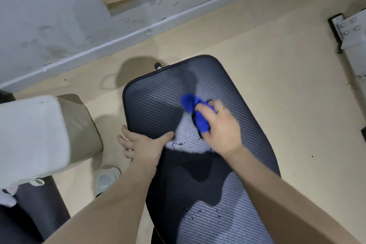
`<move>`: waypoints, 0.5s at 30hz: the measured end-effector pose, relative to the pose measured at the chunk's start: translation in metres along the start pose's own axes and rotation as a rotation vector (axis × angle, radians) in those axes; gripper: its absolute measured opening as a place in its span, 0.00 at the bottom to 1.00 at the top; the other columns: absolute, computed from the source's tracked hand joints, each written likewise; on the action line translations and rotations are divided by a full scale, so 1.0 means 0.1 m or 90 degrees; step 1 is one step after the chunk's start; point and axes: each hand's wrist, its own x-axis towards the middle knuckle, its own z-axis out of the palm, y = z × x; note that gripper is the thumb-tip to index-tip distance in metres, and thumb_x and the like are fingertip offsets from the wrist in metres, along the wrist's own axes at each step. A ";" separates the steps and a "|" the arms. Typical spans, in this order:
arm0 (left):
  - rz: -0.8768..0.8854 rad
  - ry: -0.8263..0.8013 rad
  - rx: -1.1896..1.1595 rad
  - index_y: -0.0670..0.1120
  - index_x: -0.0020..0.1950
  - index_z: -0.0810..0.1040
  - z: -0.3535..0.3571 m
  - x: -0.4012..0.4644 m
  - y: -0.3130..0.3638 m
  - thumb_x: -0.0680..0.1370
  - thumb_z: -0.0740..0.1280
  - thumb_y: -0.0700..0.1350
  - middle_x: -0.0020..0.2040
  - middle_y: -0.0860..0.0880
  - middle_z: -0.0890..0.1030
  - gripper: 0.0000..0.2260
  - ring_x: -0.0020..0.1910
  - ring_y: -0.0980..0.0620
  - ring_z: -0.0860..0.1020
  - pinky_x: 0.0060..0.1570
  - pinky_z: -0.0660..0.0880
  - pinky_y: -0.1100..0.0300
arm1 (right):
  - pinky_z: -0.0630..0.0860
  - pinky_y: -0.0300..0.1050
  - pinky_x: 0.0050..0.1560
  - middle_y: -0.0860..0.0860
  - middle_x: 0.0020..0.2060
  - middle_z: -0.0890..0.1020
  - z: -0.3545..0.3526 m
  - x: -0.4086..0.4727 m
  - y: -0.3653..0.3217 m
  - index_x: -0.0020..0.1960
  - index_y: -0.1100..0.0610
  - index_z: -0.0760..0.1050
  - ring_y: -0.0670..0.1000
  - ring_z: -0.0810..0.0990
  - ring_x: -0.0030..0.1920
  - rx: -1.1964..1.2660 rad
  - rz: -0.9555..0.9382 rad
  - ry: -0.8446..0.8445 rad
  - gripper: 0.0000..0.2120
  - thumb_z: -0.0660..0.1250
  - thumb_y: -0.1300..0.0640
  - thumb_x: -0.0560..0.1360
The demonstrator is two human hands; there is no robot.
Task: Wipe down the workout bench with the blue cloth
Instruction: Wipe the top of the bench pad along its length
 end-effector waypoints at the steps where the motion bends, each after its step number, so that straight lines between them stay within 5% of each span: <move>1: 0.005 0.006 0.004 0.49 0.77 0.42 0.00 -0.01 0.00 0.64 0.78 0.51 0.78 0.46 0.43 0.55 0.76 0.40 0.50 0.71 0.54 0.43 | 0.78 0.49 0.31 0.54 0.50 0.75 0.01 -0.16 -0.05 0.57 0.44 0.67 0.60 0.78 0.43 0.000 -0.032 -0.040 0.21 0.69 0.56 0.68; 4: 0.024 0.031 0.021 0.48 0.77 0.43 0.03 -0.03 0.00 0.64 0.78 0.51 0.78 0.45 0.44 0.55 0.75 0.40 0.51 0.72 0.54 0.43 | 0.76 0.47 0.33 0.52 0.50 0.75 -0.10 -0.18 0.10 0.58 0.42 0.67 0.58 0.78 0.43 0.011 -0.083 -0.108 0.21 0.69 0.56 0.70; 10: 0.040 0.068 0.031 0.47 0.77 0.43 0.08 0.01 -0.05 0.64 0.78 0.53 0.78 0.46 0.46 0.55 0.75 0.39 0.53 0.73 0.54 0.42 | 0.75 0.49 0.41 0.56 0.53 0.73 -0.23 0.39 0.49 0.60 0.49 0.74 0.62 0.77 0.44 0.076 0.225 0.132 0.17 0.63 0.59 0.72; 15: 0.037 0.076 0.042 0.47 0.77 0.45 0.06 -0.02 -0.02 0.64 0.78 0.54 0.78 0.46 0.47 0.53 0.75 0.40 0.53 0.73 0.53 0.46 | 0.76 0.50 0.41 0.50 0.51 0.75 -0.17 -0.25 0.35 0.55 0.46 0.74 0.59 0.79 0.44 0.148 0.136 -0.026 0.16 0.64 0.56 0.68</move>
